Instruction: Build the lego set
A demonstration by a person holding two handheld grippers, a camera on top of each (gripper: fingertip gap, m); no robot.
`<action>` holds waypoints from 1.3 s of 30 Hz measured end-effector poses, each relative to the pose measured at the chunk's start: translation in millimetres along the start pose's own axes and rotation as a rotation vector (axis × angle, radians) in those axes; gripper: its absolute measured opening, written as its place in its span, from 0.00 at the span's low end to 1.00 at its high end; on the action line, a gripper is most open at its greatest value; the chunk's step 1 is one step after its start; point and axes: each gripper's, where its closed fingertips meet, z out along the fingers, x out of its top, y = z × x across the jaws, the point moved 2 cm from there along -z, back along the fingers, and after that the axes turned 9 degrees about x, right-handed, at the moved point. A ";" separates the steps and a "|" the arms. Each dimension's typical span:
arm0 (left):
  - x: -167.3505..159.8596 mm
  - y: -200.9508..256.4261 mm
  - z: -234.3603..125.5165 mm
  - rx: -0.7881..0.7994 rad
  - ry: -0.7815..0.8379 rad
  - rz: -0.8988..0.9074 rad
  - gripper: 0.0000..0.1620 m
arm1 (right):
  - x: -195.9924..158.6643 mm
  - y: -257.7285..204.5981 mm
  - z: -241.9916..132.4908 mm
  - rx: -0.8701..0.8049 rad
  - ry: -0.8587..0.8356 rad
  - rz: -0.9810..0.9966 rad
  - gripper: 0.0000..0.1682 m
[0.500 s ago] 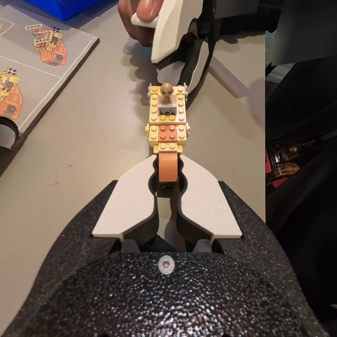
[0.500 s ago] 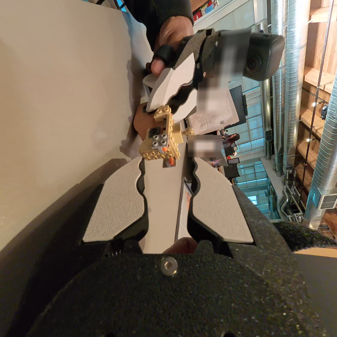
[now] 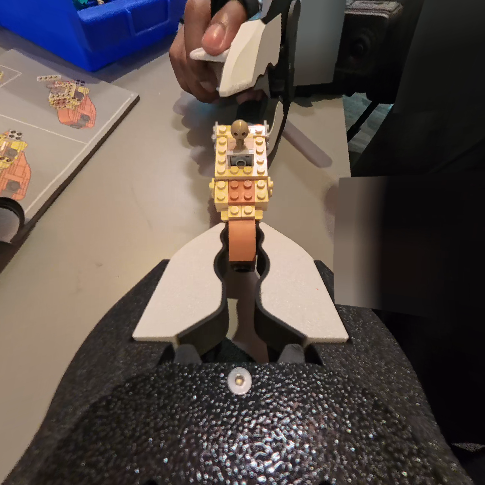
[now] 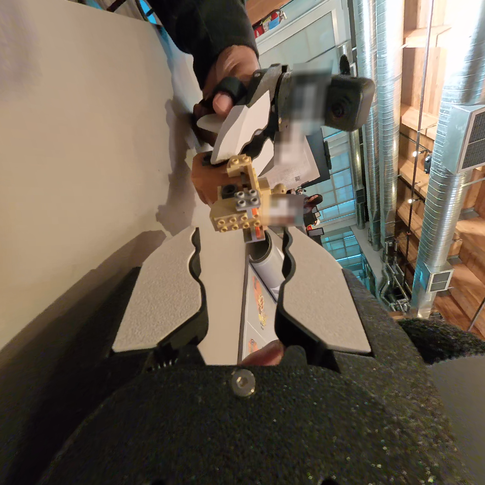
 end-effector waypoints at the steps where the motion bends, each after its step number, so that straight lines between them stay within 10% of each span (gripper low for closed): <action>1: 1.5 -0.3 0.9 -0.008 0.003 0.000 0.11 | 1.1 1.3 -0.6 -0.011 0.005 -0.005 0.36; 39: 0.4 6.4 4.6 -0.078 -0.024 0.063 0.11 | 15.5 -12.5 3.3 0.003 -0.050 -0.238 0.24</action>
